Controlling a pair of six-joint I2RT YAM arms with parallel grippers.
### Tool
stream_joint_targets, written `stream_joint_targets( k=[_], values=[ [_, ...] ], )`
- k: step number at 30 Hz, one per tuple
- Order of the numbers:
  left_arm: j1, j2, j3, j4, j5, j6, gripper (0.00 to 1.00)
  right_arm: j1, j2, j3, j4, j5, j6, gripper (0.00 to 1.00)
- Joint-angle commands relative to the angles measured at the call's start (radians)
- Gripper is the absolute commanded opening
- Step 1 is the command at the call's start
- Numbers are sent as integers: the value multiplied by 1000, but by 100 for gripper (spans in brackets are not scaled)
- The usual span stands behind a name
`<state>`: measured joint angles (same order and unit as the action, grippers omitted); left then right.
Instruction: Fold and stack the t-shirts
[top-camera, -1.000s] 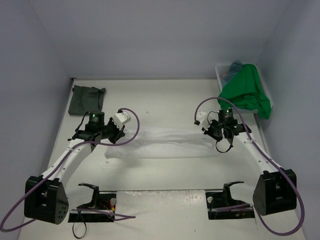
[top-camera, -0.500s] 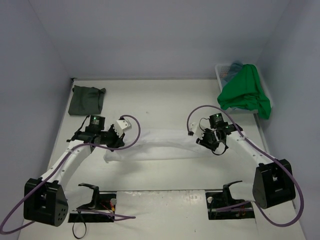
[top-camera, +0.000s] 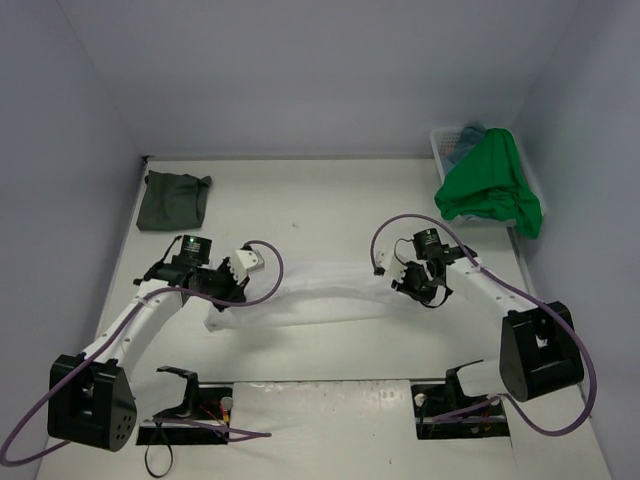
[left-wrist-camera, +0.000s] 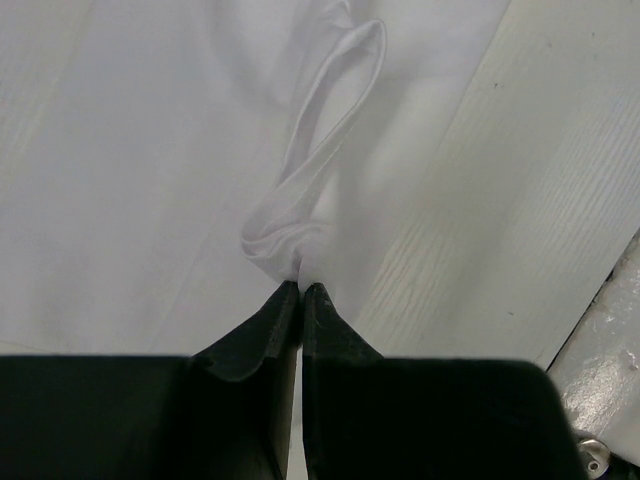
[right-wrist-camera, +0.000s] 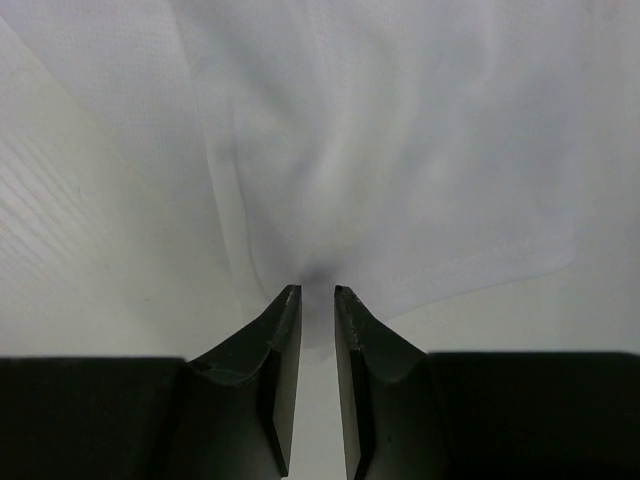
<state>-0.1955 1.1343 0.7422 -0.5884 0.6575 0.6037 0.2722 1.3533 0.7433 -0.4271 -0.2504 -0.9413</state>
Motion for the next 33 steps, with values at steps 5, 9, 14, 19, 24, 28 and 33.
stream_joint_targets(
  k=[5, 9, 14, 19, 24, 28, 33],
  values=[
    [-2, -47, -6, -30, 8, 62, 5, 5, 44, 4, -7, 0, -10, 27],
    [-2, -25, 0, -31, 8, 64, 6, 5, 64, 11, -7, 2, -16, 31],
    [-2, 2, 16, -42, -7, 85, 20, 7, 87, 10, -9, 13, -31, 27],
    [-2, 13, 11, -47, -45, 125, 23, 10, 144, -13, -7, 83, -66, 22],
    [-4, 39, 17, -86, -99, 189, 23, 12, 165, -15, 4, 126, -88, 22],
    [-2, 68, 25, -111, -131, 217, 23, 10, 179, 4, 4, 112, -82, 22],
    [-2, 162, 52, -134, -124, 214, 23, 12, 194, 16, 5, 114, -80, 23]
  ],
)
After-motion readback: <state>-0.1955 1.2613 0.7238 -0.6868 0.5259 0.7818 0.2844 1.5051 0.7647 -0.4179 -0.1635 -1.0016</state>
